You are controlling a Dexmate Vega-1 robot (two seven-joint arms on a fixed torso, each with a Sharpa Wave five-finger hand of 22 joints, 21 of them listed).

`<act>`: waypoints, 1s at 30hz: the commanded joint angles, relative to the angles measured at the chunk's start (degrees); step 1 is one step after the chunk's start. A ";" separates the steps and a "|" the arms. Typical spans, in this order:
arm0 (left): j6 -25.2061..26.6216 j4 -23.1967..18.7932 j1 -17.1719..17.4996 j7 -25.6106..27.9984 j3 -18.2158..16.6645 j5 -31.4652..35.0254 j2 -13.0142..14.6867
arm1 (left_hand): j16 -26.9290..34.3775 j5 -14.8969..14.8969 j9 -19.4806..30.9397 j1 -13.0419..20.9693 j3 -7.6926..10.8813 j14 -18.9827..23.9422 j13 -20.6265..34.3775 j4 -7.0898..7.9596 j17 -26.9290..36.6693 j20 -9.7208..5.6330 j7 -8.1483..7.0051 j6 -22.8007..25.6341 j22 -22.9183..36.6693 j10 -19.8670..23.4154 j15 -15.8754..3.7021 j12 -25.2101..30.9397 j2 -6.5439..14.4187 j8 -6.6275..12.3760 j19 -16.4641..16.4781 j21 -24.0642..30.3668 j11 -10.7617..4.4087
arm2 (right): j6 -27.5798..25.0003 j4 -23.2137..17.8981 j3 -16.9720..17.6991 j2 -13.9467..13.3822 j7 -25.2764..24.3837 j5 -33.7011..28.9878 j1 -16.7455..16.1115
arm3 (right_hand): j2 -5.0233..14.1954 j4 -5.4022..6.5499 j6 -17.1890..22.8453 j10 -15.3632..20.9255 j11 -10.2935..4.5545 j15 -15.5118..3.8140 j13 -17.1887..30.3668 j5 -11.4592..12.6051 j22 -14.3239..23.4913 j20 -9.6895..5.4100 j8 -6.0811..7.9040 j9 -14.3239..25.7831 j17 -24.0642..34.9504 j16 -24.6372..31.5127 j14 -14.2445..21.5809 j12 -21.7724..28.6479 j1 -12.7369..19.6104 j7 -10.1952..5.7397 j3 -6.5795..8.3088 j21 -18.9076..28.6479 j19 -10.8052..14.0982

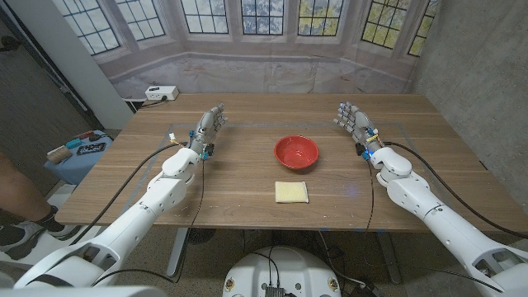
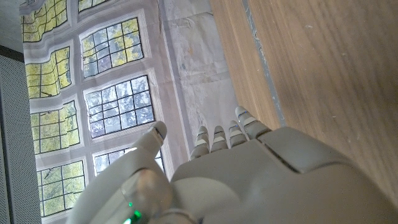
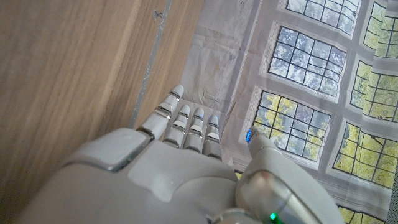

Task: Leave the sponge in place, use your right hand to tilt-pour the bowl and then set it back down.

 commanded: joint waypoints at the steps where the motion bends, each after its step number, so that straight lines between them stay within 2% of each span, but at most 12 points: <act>1: -0.05 -0.72 0.48 -0.56 -0.23 0.06 0.93 | 0.26 0.36 0.25 0.36 0.12 0.02 0.15 -0.32 0.21 -0.05 0.46 -0.02 0.25 0.04 0.62 0.30 -0.34 0.14 0.50 0.02 0.39 | -4.35 -7.36 -0.41 -2.73 -4.83 -2.80 -2.24 | -0.21 -1.03 0.31 0.72 0.95 0.04 0.12 -0.07 0.17 0.39 0.52 0.13 -0.18 0.59 0.54 0.34 1.33 0.92 0.18 0.37 0.70; 4: 0.05 -1.05 0.62 -0.46 -0.25 0.24 1.23 | 0.25 0.37 0.25 0.42 0.12 0.03 0.15 -0.41 0.20 -0.05 0.43 -0.02 0.25 0.04 0.58 0.29 -0.35 0.12 0.51 -0.02 0.43 | -5.75 -8.97 -0.47 -3.60 -5.33 -3.14 -2.54 | -0.63 -2.01 1.18 1.46 0.90 0.06 0.10 -0.14 0.16 0.52 0.77 0.11 -0.46 0.71 1.04 0.54 2.05 1.82 0.18 0.39 0.86; 5: 0.14 -1.19 0.71 -0.38 -0.27 0.27 1.34 | 0.25 0.37 0.25 0.44 0.11 0.02 0.15 -0.44 0.20 -0.05 0.44 -0.02 0.25 0.01 0.57 0.28 -0.36 0.12 0.52 -0.02 0.43 | -6.06 -9.36 -0.48 -3.82 -5.37 -3.21 -2.61 | -0.74 -2.60 2.01 1.95 1.15 -0.12 0.09 -0.19 0.16 0.60 1.01 0.09 -0.61 0.78 1.32 0.64 2.49 2.48 0.18 0.42 1.03; 8: 0.34 -1.52 0.97 -0.23 -0.36 0.19 1.53 | 0.23 0.38 0.25 0.50 0.11 0.01 0.15 -0.54 0.19 -0.06 0.38 0.03 0.25 0.01 0.59 0.26 -0.39 0.12 0.52 -0.06 0.50 | -7.83 -11.22 -0.62 -4.90 -6.27 -4.00 -2.85 | -0.68 -3.26 2.98 2.90 2.04 -0.15 0.06 -0.25 0.16 0.62 1.21 0.05 -0.74 1.03 1.98 0.87 2.97 3.21 0.13 0.54 1.48; 12: 0.31 -1.81 1.31 -0.13 -0.47 0.14 1.67 | 0.22 0.40 0.26 0.59 0.10 0.02 0.15 -0.66 0.19 -0.06 0.39 0.05 0.25 0.04 0.61 0.26 -0.40 0.11 0.54 -0.10 0.62 | -10.72 -13.95 -0.74 -6.59 -7.50 -5.05 -3.11 | -0.80 -4.40 4.16 4.16 3.00 0.19 0.00 -0.33 0.15 1.07 1.34 -0.03 -0.96 1.40 3.25 1.08 3.80 4.07 0.04 0.97 3.01; 17: 0.34 -1.79 1.40 -0.22 -0.47 0.03 1.66 | 0.21 0.42 0.26 0.71 0.11 0.03 0.15 -0.81 0.18 0.01 0.37 0.08 0.25 0.00 0.66 0.23 -0.40 0.10 0.52 -0.16 0.60 | -14.17 -16.70 -0.97 -8.23 -8.95 -6.30 -3.12 | -1.02 -6.36 6.56 6.65 4.39 0.49 -0.10 -0.41 0.14 1.63 1.64 -0.11 -1.28 2.02 5.76 1.49 5.49 5.16 0.00 1.54 5.64; 24: 0.47 -1.44 1.15 -0.63 -0.25 0.04 1.60 | 0.25 0.46 0.26 0.89 0.13 0.18 0.15 -1.04 0.18 0.33 0.43 0.14 0.26 -0.04 0.78 0.19 -0.38 0.09 0.63 -0.19 0.49 | -18.52 -19.60 -1.42 -10.05 -10.00 -7.70 -2.48 | -1.44 -8.02 8.62 9.30 4.35 0.56 -0.10 -0.38 0.16 1.76 1.79 -0.14 -1.50 2.66 8.61 1.93 7.33 5.51 -0.05 2.17 8.75; 30: 0.27 -0.81 0.72 -0.93 -0.13 0.11 1.40 | 0.25 0.49 0.26 1.07 0.16 0.23 0.15 -1.25 0.18 0.41 0.39 0.29 0.27 0.02 0.85 0.19 -0.35 0.12 0.69 -0.24 0.54 | -22.21 -21.63 -1.93 -11.52 -10.03 -8.54 -1.60 | -1.86 -8.81 9.36 10.33 4.54 0.56 -0.08 -0.33 0.19 1.64 1.70 -0.15 -1.63 2.96 10.26 1.96 8.75 5.90 0.00 2.47 10.46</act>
